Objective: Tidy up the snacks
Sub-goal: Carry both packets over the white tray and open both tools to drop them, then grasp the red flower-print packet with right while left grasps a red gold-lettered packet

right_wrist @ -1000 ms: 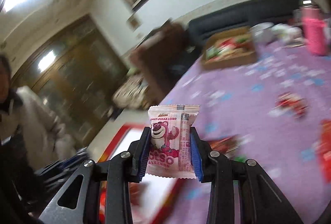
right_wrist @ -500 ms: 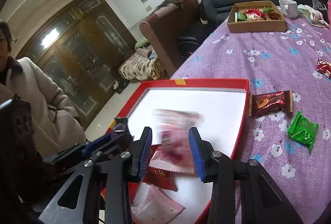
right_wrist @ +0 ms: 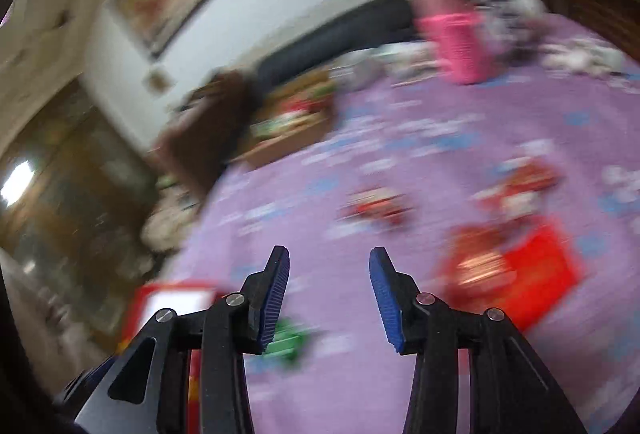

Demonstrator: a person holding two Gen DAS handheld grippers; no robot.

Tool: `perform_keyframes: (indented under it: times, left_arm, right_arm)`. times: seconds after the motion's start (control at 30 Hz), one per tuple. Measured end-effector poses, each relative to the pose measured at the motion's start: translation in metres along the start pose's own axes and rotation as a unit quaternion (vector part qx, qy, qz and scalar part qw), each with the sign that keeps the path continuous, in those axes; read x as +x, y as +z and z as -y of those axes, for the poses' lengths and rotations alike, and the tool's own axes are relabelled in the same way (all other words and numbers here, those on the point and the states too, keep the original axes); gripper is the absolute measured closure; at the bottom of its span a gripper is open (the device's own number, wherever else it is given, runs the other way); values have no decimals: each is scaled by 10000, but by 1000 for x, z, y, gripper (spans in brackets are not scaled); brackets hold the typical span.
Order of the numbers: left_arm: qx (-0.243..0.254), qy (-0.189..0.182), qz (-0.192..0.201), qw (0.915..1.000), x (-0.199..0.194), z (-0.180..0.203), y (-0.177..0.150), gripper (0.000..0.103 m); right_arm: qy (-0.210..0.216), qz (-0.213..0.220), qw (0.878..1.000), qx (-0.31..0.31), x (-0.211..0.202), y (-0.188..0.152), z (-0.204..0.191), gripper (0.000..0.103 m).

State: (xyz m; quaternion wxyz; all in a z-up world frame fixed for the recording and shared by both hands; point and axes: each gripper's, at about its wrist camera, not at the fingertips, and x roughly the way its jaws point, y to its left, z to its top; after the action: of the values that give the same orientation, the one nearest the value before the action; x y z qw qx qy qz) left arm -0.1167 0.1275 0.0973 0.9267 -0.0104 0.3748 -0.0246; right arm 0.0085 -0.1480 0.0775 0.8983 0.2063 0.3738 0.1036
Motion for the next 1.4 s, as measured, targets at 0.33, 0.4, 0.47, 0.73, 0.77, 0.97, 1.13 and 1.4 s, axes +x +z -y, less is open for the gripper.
perform_keyframes:
  times: [0.33,0.4,0.47,0.73,0.77,0.97,1.13,1.4]
  left_arm:
    - [588,-236,-374,9973,43,65,26,41]
    - [654,-157,-414,9969,50,71,30,41]
    - [736,-83,-422,9964,55,75,34,41]
    - [632,-333,-532,9960,96,101,57,36]
    - [644,-381,-509,9959,101,109,61,36]
    - [972,-583,-556,9920,138,164,70,36]
    - [951,-765,-754,9897,157,181,71,36]
    - [1015,-842,-893,9872,176,190,66,36]
  right_arm:
    - [-769,-636,9913,855,52,47,79,58]
    - [-886,-741,9891,910,64,48,73,58]
    - [-1030,-730,9889,783,75,49,69,58]
    - [-1480,-457,9875,-286,80,50,65,76]
    - [-1310,-397,9906,-29,73,54,75,80]
    - [-647,-185,9937,897,55,69,121,102]
    - [-135,-350,9917,1227,51,75,131,101]
    - [-390,-827,9948,440,67,67,96,72]
